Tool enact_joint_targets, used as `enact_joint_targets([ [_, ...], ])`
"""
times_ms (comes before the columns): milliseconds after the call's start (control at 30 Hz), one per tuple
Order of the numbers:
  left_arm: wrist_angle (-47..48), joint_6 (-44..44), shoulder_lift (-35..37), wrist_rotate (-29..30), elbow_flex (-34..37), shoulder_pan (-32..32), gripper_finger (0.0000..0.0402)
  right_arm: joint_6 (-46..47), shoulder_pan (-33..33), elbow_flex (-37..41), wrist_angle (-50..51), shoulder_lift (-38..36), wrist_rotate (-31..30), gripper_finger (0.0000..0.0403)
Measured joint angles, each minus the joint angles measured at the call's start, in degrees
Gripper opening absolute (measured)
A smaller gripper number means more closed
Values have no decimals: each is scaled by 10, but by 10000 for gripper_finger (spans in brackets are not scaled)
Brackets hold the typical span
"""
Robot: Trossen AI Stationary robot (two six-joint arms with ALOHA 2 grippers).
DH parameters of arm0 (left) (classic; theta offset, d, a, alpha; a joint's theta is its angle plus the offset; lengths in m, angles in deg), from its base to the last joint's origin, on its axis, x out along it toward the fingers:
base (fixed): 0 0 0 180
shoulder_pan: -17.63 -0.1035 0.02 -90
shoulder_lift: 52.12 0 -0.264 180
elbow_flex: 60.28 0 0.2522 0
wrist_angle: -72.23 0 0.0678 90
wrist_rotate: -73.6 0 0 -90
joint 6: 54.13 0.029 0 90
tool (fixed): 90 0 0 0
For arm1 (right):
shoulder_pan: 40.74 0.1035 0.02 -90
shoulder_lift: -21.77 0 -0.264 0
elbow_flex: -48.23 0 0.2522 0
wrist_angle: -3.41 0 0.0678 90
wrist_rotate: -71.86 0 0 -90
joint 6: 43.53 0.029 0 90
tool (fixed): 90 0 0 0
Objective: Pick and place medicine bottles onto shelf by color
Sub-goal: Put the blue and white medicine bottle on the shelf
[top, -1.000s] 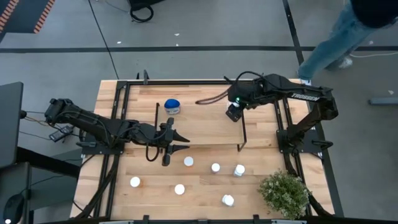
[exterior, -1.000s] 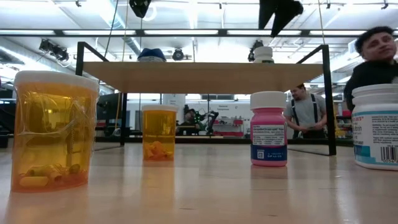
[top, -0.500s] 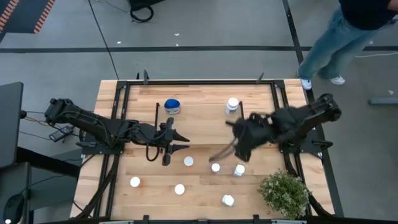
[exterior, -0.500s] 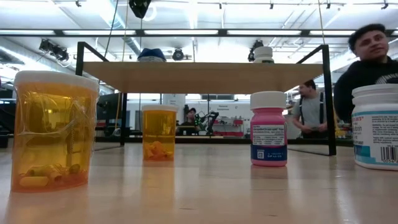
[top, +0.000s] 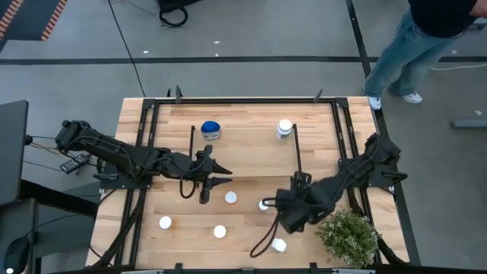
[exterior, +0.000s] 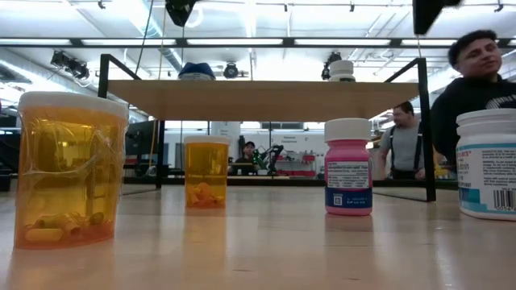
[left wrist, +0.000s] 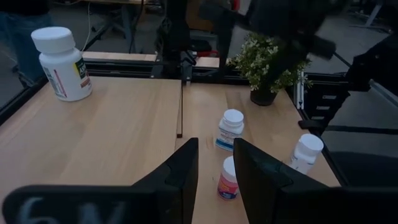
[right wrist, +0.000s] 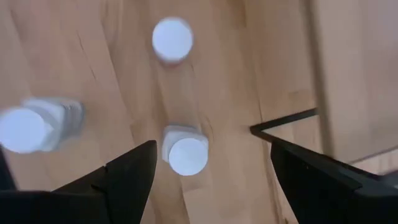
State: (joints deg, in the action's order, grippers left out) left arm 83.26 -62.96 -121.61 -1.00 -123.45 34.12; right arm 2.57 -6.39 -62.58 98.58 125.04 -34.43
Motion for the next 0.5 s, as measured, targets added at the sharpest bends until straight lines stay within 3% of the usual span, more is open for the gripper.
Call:
enact_joint_targets([
  [333,0,-6,0,3,0,19,107,-6,16,0,9,9,4,324],
  [500,0,-6,0,5,0,18,107,5,23,45,-40,9,34,324],
])
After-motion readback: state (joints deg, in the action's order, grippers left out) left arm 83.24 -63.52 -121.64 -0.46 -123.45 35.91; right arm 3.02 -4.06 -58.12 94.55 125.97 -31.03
